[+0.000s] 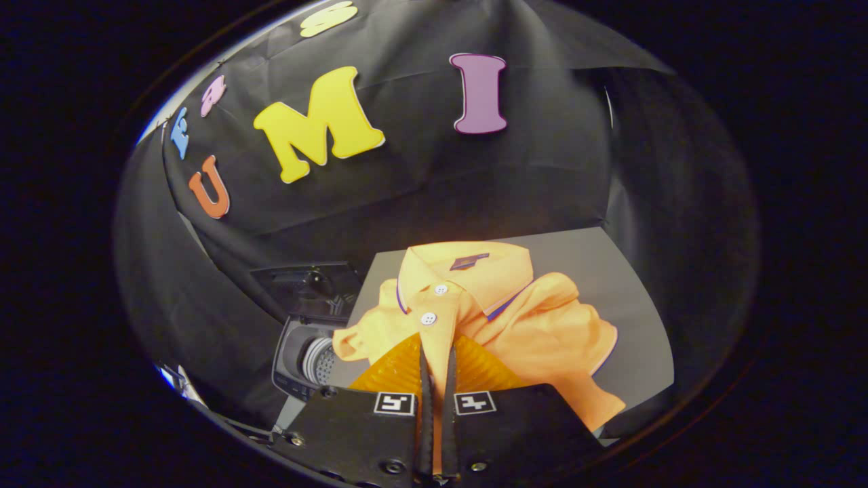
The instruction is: Put the clothes into the washing machine and then close the washing machine lid.
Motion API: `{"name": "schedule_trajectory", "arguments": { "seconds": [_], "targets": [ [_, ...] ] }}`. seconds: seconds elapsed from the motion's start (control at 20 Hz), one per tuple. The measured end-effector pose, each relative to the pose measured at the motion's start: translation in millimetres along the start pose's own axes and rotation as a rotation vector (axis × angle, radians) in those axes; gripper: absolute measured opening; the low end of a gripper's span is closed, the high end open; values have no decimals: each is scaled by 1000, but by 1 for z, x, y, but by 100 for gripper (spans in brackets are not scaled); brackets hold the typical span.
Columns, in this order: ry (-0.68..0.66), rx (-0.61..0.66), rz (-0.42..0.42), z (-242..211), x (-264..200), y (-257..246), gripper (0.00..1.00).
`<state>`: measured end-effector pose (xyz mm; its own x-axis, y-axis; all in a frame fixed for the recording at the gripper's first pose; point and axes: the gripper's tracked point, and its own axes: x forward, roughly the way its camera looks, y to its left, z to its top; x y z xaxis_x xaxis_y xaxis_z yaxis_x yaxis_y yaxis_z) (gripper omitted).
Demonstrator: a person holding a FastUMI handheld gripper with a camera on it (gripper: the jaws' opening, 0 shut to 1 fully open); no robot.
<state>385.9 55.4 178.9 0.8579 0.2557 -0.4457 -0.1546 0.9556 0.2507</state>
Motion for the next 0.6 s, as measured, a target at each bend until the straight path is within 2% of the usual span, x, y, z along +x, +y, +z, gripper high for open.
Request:
{"name": "schedule_trajectory", "arguments": {
  "seconds": [0.4,0.6],
  "targets": [
    [-93,-45,73,20,-67,82,8],
    [-132,-99,98,23,-86,133,8]
  ]
}}
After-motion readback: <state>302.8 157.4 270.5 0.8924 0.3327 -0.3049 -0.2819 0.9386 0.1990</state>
